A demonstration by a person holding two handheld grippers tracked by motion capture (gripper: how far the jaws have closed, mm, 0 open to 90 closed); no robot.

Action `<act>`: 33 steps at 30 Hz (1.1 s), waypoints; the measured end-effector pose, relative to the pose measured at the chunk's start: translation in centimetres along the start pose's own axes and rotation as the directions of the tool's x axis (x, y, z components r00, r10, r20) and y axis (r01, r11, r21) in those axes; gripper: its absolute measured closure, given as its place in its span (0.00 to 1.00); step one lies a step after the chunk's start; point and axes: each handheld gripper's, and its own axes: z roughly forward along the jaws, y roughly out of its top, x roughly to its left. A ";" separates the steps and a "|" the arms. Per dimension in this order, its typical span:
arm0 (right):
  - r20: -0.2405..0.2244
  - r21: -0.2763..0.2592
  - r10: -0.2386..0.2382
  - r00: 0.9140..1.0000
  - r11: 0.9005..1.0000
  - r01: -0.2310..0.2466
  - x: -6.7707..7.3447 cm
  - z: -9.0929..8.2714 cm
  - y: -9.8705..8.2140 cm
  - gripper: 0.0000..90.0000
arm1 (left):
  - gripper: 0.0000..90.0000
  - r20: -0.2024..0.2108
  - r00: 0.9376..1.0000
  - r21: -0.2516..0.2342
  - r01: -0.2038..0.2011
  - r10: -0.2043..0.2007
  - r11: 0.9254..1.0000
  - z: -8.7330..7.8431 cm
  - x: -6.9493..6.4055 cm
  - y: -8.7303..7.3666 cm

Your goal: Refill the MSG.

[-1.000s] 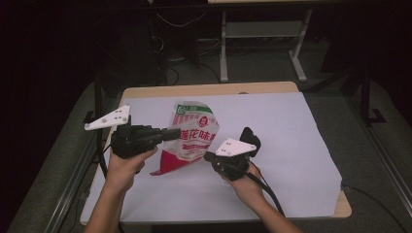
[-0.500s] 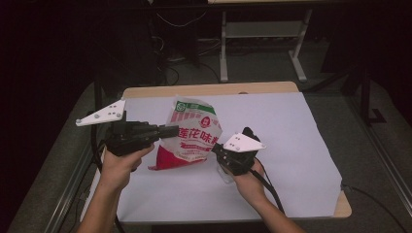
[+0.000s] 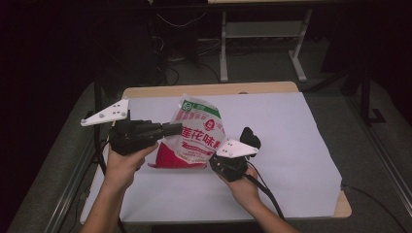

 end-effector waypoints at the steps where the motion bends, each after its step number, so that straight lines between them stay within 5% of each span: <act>1: 0.000 0.000 -0.006 1.000 1.000 0.006 0.2 0.1 -0.1 1.00 | 1.00 -0.009 1.000 -0.001 0.004 -0.004 1.000 0.1 0.0 0.0; 5: 0.010 -0.005 -0.006 1.000 1.000 0.006 1.3 0.0 -0.9 1.00 | 1.00 -0.058 0.998 0.008 0.014 -0.013 1.000 0.5 0.1 -0.2; 12: 0.029 0.028 -0.009 1.000 1.000 0.008 2.9 0.4 -1.8 1.00 | 1.00 -0.074 0.997 0.026 0.039 -0.037 0.999 1.7 0.0 -0.9; 21: 0.079 0.036 -0.006 0.997 0.999 0.003 1.8 -0.7 -2.2 0.94 | 1.00 -0.071 0.996 -0.017 0.050 -0.051 0.999 0.1 0.1 -1.2; 26: 0.085 0.041 -0.030 0.996 0.999 0.027 1.6 -1.0 -2.1 0.92 | 1.00 -0.069 0.997 -0.028 0.021 -0.023 0.999 -0.4 -0.6 -0.8; 29: 0.076 0.044 -0.051 0.996 0.998 0.048 1.6 -0.8 -2.0 0.82 | 1.00 -0.082 0.996 -0.029 0.015 -0.017 0.999 -0.8 -0.4 -0.6; 33: 0.027 0.042 -0.054 0.998 0.998 0.052 1.6 -0.6 -1.9 0.52 | 1.00 -0.101 0.994 -0.052 0.027 -0.032 0.998 -1.2 -0.1 -0.6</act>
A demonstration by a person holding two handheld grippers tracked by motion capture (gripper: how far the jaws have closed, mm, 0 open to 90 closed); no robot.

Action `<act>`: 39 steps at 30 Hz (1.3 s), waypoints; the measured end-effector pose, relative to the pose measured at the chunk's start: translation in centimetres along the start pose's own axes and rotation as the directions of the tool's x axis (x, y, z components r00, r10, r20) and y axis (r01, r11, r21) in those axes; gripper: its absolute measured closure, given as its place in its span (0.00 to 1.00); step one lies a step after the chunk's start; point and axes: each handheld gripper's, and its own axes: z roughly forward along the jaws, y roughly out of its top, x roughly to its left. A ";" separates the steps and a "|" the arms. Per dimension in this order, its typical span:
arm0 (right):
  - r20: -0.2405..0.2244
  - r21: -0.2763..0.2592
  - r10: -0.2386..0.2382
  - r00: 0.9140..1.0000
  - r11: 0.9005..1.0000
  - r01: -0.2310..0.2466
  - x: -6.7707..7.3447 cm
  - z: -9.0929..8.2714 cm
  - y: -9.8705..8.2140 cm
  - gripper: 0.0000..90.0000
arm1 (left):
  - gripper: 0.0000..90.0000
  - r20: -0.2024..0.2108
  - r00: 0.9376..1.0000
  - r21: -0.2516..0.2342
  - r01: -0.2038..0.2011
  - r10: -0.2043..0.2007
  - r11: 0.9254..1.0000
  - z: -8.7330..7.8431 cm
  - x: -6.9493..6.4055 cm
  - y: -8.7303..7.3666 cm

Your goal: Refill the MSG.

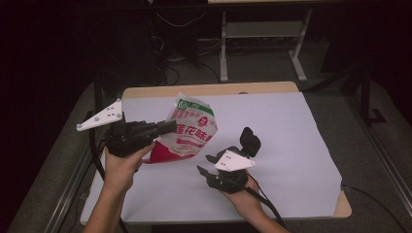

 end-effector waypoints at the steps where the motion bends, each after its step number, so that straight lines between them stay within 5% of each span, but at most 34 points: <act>1: -0.010 0.000 0.005 1.000 1.000 -0.005 0.1 0.1 0.1 0.46 | 1.00 0.000 1.000 -0.003 0.006 -0.006 1.000 0.0 0.0 0.0; 6: -0.050 -0.044 0.005 0.999 0.999 -0.007 0.3 0.3 0.7 0.24 | 1.00 -0.011 1.000 0.007 0.016 -0.016 1.000 0.3 -0.6 -0.2; 12: -0.053 -0.056 -0.022 0.998 0.998 0.019 0.8 1.2 1.7 0.19 | 1.00 -0.009 1.000 0.008 0.024 -0.024 1.000 1.2 -1.3 -0.2; 20: 0.017 -0.091 -0.005 1.000 0.996 0.006 0.8 1.9 1.8 0.39 | 1.00 -0.002 0.999 -0.009 0.032 -0.032 0.999 1.6 -1.7 0.3; 26: 0.017 -0.109 -0.021 1.000 0.994 0.023 1.1 1.8 1.8 0.55 | 1.00 -0.009 1.000 -0.008 0.029 -0.029 1.000 1.8 -1.7 0.3; 33: -0.104 -0.078 0.045 0.994 0.996 -0.053 0.6 2.1 1.5 0.68 | 1.00 -0.051 0.998 0.017 0.037 -0.036 0.999 2.1 -1.3 -0.1; 39: -0.167 -0.030 0.054 0.984 0.998 -0.060 1.1 2.5 0.9 0.71 | 1.00 -0.083 0.996 0.071 0.031 -0.025 0.997 2.9 -1.0 -0.5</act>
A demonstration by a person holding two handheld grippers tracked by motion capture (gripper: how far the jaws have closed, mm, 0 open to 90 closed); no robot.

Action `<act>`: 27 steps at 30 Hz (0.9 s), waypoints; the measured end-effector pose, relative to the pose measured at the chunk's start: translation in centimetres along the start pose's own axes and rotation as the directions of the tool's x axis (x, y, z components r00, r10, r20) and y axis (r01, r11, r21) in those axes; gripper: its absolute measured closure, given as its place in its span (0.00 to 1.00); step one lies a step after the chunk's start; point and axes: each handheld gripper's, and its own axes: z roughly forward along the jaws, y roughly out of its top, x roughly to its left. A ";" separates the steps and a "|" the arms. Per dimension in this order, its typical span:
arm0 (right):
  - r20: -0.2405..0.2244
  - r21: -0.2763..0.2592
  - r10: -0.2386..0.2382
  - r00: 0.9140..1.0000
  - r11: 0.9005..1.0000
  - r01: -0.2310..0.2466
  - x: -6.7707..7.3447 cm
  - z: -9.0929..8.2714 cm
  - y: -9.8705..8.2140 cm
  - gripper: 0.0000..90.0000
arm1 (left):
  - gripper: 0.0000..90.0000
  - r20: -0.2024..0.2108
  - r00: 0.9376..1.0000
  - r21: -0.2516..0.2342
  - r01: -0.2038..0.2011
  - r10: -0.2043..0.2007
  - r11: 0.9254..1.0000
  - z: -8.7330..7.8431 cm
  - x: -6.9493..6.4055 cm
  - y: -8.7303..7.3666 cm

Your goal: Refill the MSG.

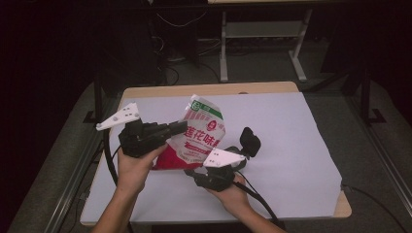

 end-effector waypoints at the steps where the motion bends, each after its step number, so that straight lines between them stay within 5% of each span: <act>1: -0.004 0.009 0.002 1.000 1.000 -0.002 0.1 0.0 -0.2 0.71 | 1.00 -0.001 1.000 0.007 0.000 0.000 1.000 0.1 0.0 0.0; 12: -0.021 0.038 0.016 1.000 0.999 -0.015 0.4 -0.1 -0.9 0.72 | 1.00 -0.027 0.999 0.128 -0.018 0.022 0.992 2.4 0.1 0.7; 27: -0.047 0.056 -0.045 0.998 0.997 0.048 1.0 0.1 -1.2 0.74 | 1.00 -0.018 0.997 0.312 -0.064 0.073 0.948 4.9 0.1 1.8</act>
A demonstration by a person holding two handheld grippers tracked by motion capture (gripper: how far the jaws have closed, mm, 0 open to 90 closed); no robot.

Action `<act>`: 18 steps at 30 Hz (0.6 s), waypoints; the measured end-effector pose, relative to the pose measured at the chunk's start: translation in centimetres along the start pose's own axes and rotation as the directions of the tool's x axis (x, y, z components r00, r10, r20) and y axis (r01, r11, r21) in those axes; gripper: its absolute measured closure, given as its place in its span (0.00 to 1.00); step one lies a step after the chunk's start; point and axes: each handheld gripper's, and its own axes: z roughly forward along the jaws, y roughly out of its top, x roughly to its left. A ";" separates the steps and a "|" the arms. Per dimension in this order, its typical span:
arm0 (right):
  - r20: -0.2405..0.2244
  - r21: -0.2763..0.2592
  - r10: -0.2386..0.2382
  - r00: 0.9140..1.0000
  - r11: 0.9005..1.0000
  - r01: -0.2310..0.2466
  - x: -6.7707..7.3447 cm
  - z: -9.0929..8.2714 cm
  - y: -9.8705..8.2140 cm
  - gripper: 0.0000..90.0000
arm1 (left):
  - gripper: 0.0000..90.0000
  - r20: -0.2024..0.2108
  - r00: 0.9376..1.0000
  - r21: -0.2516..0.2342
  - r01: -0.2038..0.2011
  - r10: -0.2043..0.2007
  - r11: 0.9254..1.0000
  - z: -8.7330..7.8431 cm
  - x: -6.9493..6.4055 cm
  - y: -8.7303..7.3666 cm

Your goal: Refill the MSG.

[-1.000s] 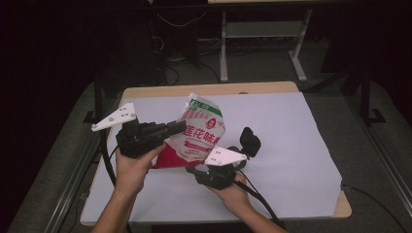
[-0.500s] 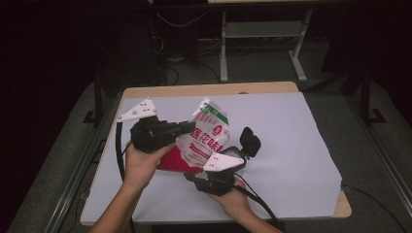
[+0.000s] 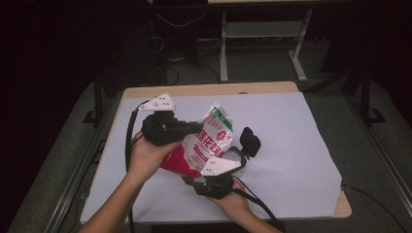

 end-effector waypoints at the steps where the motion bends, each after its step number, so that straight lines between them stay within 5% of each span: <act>1: -0.006 0.001 0.000 1.000 1.000 0.000 0.0 0.1 0.0 0.74 | 1.00 -0.004 1.000 0.011 -0.001 0.001 1.000 0.1 0.0 0.1; 10: -0.017 0.010 0.001 1.000 1.000 0.000 0.4 0.6 -0.3 0.75 | 1.00 0.014 1.000 0.117 -0.013 0.011 0.993 1.6 0.0 0.6; 18: -0.028 0.016 0.018 0.999 1.000 -0.017 0.4 0.9 -0.5 0.75 | 1.00 0.038 0.999 0.160 -0.003 -0.004 0.987 2.6 0.4 0.8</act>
